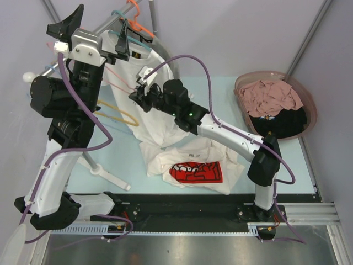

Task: Place the t-shirt on the hanger
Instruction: Pick up the hanger from the clothesline.

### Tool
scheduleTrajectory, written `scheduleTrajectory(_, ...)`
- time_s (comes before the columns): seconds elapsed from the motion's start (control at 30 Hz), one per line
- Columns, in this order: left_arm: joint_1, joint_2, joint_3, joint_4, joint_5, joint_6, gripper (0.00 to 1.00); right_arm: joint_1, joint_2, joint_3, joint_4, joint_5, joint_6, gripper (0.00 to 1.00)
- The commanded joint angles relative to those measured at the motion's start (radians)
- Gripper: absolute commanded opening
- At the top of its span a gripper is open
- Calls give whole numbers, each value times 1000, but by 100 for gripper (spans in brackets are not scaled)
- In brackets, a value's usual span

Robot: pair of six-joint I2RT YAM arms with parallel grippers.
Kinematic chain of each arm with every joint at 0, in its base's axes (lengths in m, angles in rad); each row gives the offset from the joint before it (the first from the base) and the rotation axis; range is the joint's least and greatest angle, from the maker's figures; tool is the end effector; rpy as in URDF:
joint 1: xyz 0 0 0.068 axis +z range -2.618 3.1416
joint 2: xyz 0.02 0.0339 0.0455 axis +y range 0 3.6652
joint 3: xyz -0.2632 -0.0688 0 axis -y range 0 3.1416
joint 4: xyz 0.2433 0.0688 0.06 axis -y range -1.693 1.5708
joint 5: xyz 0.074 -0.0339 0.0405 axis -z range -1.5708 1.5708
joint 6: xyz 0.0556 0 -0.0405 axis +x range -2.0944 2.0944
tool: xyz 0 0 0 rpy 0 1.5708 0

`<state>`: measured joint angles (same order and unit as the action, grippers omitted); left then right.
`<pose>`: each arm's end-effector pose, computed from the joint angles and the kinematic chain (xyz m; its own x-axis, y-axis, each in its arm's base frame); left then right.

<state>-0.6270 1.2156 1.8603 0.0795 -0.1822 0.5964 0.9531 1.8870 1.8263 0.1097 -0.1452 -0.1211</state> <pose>0.1543 -0.0994 0.6397 0.7062 0.1704 -0.6871 0.0851 0.9431 0.3214 0.2698 0.3937 0.4151 0.1357 -0.0154 -0.9906 -0.8804 0.4567 -0.1277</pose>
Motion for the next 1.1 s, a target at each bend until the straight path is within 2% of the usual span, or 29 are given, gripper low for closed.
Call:
scheduleTrajectory(0.0, 18, 5, 30, 45, -26, -3, 100, -36, -60, 39, 182, -28, 80, 0)
scheduleTrajectory(0.33, 35, 18, 19, 25, -23, -30, 100, -102, -137, -59, 214, -162, 135, 0)
scheduleTrajectory(0.47, 36, 13, 2, -32, 51, -63, 100, -135, -201, -149, 209, -226, 124, 0)
scheduleTrajectory(0.7, 38, 30, -3, -127, 125, -141, 100, -232, -313, -222, 93, -327, 98, 0)
scheduleTrajectory(0.8, 36, 38, -4, -161, 202, -174, 100, -296, -362, -269, -8, -445, 45, 0)
scheduleTrajectory(0.9, 36, 39, -18, -185, 294, -228, 100, -361, -430, -280, -190, -514, -49, 0)
scheduleTrajectory(1.0, 38, 41, -38, -213, 397, -289, 100, -468, -499, -288, -445, -588, -135, 0)
scheduleTrajectory(1.07, 38, 42, -64, -219, 521, -309, 100, -523, -552, -289, -569, -640, -239, 0)
